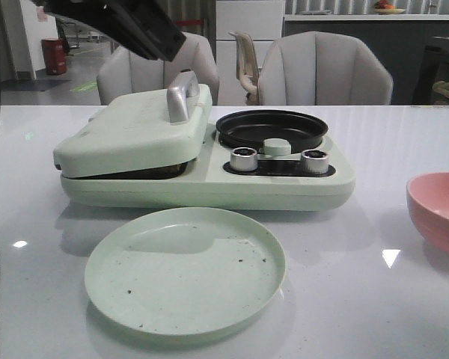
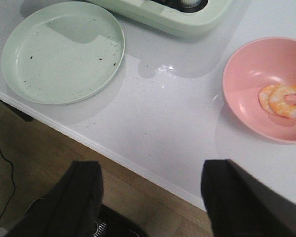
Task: Make breakfast with bread and shrimp
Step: 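Push the sandwich maker lid down with the left gripper to close it, then reach the right gripper to the pink bowl and grasp its rim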
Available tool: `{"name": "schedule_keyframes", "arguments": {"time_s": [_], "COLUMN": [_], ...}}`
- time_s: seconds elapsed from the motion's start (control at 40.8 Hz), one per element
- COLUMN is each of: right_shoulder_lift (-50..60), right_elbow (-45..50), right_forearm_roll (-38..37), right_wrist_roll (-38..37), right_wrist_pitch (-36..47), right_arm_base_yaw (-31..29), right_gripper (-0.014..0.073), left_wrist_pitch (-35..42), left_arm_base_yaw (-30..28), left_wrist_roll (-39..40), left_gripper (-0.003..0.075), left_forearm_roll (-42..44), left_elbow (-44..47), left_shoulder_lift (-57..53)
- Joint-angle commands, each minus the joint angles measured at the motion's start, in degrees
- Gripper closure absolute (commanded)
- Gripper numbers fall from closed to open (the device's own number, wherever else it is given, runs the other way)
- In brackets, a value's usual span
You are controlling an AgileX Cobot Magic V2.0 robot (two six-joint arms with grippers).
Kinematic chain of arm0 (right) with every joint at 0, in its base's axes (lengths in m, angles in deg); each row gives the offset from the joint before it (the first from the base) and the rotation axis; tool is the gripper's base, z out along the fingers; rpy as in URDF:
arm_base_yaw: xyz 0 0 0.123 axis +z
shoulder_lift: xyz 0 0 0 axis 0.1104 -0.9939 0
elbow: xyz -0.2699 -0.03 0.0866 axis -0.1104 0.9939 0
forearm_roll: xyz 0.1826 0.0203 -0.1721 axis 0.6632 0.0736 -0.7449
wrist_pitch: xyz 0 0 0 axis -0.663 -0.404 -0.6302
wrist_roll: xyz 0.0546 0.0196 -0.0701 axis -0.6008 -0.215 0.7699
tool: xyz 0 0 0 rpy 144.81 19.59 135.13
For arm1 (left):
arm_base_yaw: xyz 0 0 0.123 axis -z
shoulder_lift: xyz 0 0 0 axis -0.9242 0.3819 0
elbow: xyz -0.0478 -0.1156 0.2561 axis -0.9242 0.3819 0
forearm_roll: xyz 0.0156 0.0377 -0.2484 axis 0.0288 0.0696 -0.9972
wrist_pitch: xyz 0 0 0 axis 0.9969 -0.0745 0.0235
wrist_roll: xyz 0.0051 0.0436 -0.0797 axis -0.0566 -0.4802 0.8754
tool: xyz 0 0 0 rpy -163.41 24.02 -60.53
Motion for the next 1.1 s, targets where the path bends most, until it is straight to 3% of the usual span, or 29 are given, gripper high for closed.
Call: {"name": "schedule_keyframes", "arguments": {"time_s": [0.0,0.245,0.785,1.079], "right_shoulder_lift": [0.1,0.1,0.1,0.1], "right_elbow": [-1.6,-1.6,-1.6,-1.6], "right_forearm_roll": [0.3,0.3,0.2,0.2], "right_wrist_roll": [0.1,0.1,0.1,0.1], "right_wrist_pitch": [3.0,3.0,3.0,10.1], "right_arm_base_yaw": [-0.3,-0.3,-0.3,-0.3], "right_gripper": [0.0058,0.0058,0.0058,0.0058], "left_wrist_pitch": [2.1,-5.6,-7.4,-7.4], "left_arm_base_yaw": [1.6,1.6,1.6,1.6], "left_wrist_roll": [4.9,22.8,23.3,23.3], "left_gripper": [0.0615,0.0615,0.062,0.062], "left_forearm_roll": [3.1,21.0,21.5,21.5], "left_elbow": [0.3,2.2,3.3,3.3], "left_shoulder_lift": [-4.4,-11.1,-14.6,-14.6]}}
